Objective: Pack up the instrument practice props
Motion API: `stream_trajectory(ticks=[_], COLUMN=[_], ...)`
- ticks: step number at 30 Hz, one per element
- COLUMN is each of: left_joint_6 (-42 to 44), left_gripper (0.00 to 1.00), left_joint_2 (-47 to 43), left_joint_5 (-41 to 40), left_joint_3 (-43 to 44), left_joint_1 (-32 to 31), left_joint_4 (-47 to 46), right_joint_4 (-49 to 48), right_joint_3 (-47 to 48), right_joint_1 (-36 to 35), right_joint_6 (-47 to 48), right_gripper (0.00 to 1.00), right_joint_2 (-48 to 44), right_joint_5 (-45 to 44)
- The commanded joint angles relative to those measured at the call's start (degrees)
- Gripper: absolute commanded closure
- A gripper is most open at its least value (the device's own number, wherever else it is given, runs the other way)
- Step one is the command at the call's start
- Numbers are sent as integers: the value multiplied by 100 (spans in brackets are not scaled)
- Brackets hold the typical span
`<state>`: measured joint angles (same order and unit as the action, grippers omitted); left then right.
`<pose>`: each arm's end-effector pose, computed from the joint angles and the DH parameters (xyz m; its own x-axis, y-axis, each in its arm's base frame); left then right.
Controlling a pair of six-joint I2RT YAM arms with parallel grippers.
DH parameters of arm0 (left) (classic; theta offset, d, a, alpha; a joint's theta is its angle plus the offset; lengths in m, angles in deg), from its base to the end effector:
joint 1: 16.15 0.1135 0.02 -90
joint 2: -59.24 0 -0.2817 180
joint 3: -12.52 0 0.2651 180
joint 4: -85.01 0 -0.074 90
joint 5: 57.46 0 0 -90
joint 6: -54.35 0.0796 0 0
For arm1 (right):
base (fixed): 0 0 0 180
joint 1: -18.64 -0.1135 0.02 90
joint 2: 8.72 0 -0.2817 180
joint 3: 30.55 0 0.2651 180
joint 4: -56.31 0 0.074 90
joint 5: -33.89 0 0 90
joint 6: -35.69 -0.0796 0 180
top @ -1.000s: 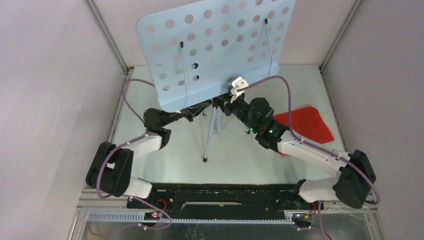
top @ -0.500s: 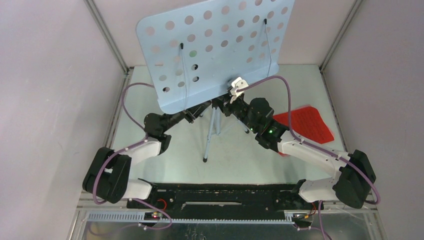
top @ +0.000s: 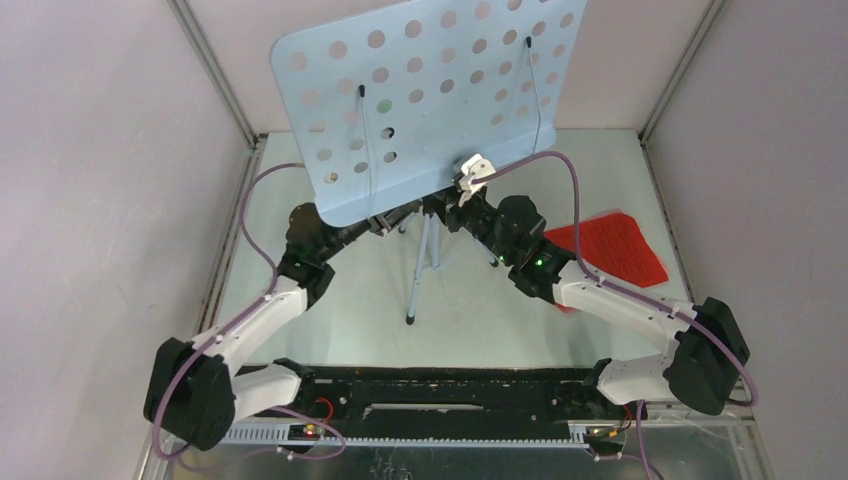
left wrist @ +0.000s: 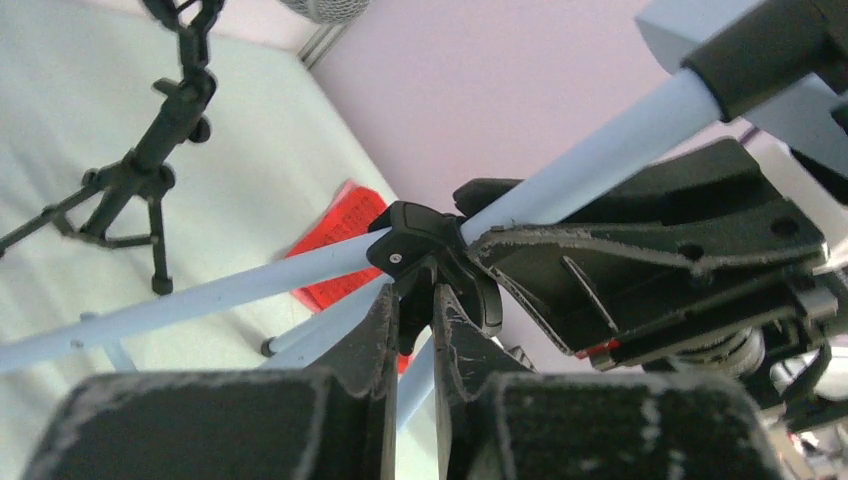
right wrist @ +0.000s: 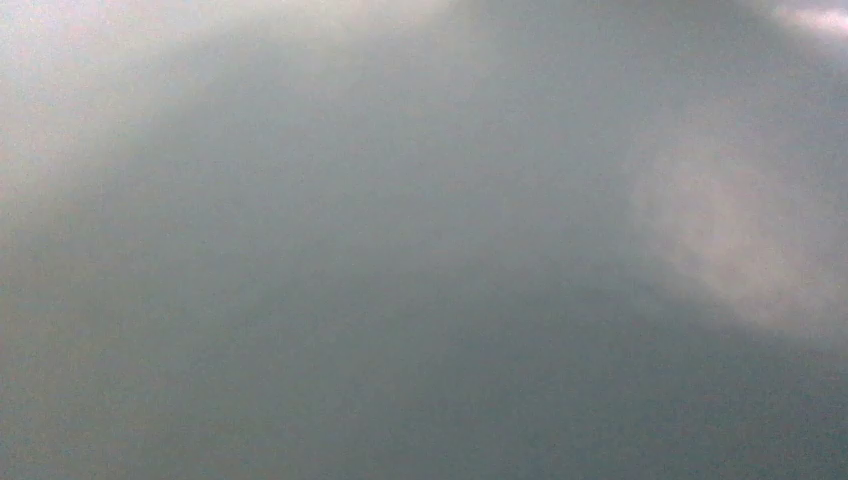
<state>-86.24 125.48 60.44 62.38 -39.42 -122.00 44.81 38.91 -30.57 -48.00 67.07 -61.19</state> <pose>0.2634 -0.1538 0.3232 -0.4886 -0.5332 -0.6907 0.6208 0.3438 -0.7046 0.2451 0.2733 0.3712 0.1351 -0.0110 -0.9908 -0.6858 0.7206 -0.1015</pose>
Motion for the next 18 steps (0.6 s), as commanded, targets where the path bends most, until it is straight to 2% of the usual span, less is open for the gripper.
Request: stream_trajectory(ticks=[1,3,5,10,16,18], left_joint_6=[51,-349,-975,-2646,-2677,-2651], left_gripper=[100,100,100,100,100,95], left_joint_2=[-489,-514,-451,-48,719,774], left_joint_5=[-1122,-1429,-1385,-894,-129,5], left_joint_3=[827,937,897,558,981,1021], left_joint_1=[-73,-50,10,45,83,114], left_joint_4=[2369,2830,2871,2048,1943,1844], right_joint_4=[593,586,596,621,620,637], right_joint_3=[-91,-88,-93,-92,-92,-96], right_joint_1=[-207,-219,-239,-256,-264,-265], right_joint_6=[-39,-46,-33,-24,0,15], right_gripper=[100,100,100,100,100,100], right_joint_2=[219,221,226,188,141,131], right_joint_5=[447,450,438,423,418,403])
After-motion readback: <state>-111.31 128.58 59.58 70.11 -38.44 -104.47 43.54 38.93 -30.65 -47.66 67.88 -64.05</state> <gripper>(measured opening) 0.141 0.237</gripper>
